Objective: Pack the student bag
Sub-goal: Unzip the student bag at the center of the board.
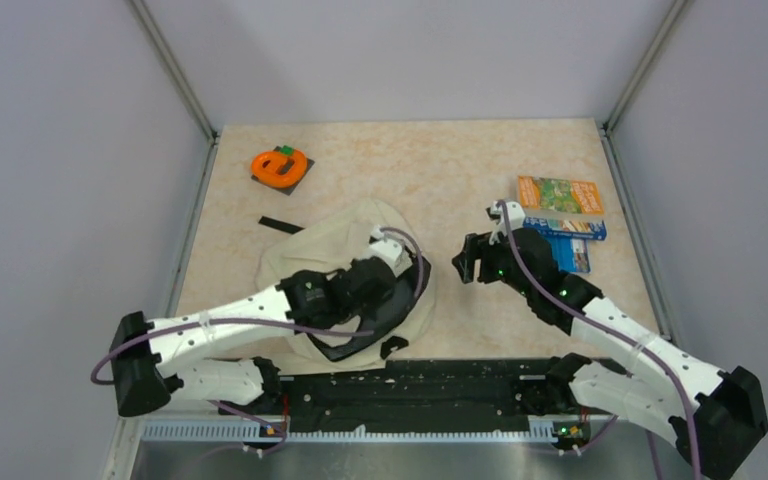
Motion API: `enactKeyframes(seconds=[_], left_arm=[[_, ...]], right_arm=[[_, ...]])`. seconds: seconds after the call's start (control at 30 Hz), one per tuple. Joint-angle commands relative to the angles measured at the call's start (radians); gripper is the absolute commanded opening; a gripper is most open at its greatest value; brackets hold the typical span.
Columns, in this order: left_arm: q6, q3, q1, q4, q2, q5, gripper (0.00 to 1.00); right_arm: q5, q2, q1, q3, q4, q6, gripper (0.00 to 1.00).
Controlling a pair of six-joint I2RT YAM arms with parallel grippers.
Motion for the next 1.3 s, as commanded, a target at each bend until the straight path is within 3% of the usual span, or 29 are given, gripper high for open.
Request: enactKeyframes(seconds=[0.0,0.1,0.23,0.33,0.57,0.6,0.67,0.73,0.77,1.0,1.13,1.27], left_arm=[[0.089,0.203,0.203,0.004,-0.021,0.113,0.00],[0.138,0.294,0.362,-0.004,-0.003,0.235,0.00],[0.202,0.396,0.483,-0.059,0.036,0.222,0.00],[0.206,0.407,0.526,-0.051,0.033,0.248,0.00],[0.212,0.326,0.578,0.035,-0.014,0.296,0.00],[0.212,0.324,0.583,0.035,-0.018,0.294,0.00],[0.211,0.313,0.587,0.042,-0.034,0.275,0.00],[0.211,0.301,0.588,0.053,-0.059,0.256,0.00],[0.213,0.297,0.588,0.056,-0.071,0.249,0.00],[0.195,0.294,0.588,0.072,-0.109,0.408,0.00],[0.166,0.306,0.588,0.083,-0.083,0.486,0.00],[0.138,0.320,0.594,0.078,-0.048,0.457,0.00]], right_arm=[[-0.087,-0.039,0.003,-0.041,0.072,0.097,0.68],[-0.187,-0.035,0.018,-0.112,0.187,0.233,0.72],[-0.101,0.000,0.142,-0.177,0.317,0.341,0.75],[0.007,0.070,0.243,-0.157,0.313,0.368,0.77],[0.059,0.243,0.341,-0.085,0.399,0.386,0.77],[0.066,0.272,0.345,-0.068,0.387,0.380,0.72],[0.090,0.333,0.344,-0.048,0.368,0.375,0.52],[0.131,0.377,0.330,-0.034,0.355,0.331,0.09],[0.129,0.396,0.303,-0.021,0.350,0.299,0.00],[0.025,0.567,0.051,0.171,0.351,-0.010,0.00],[-0.006,0.752,-0.019,0.381,0.328,-0.121,0.00],[-0.024,0.900,-0.027,0.531,0.306,-0.187,0.00]])
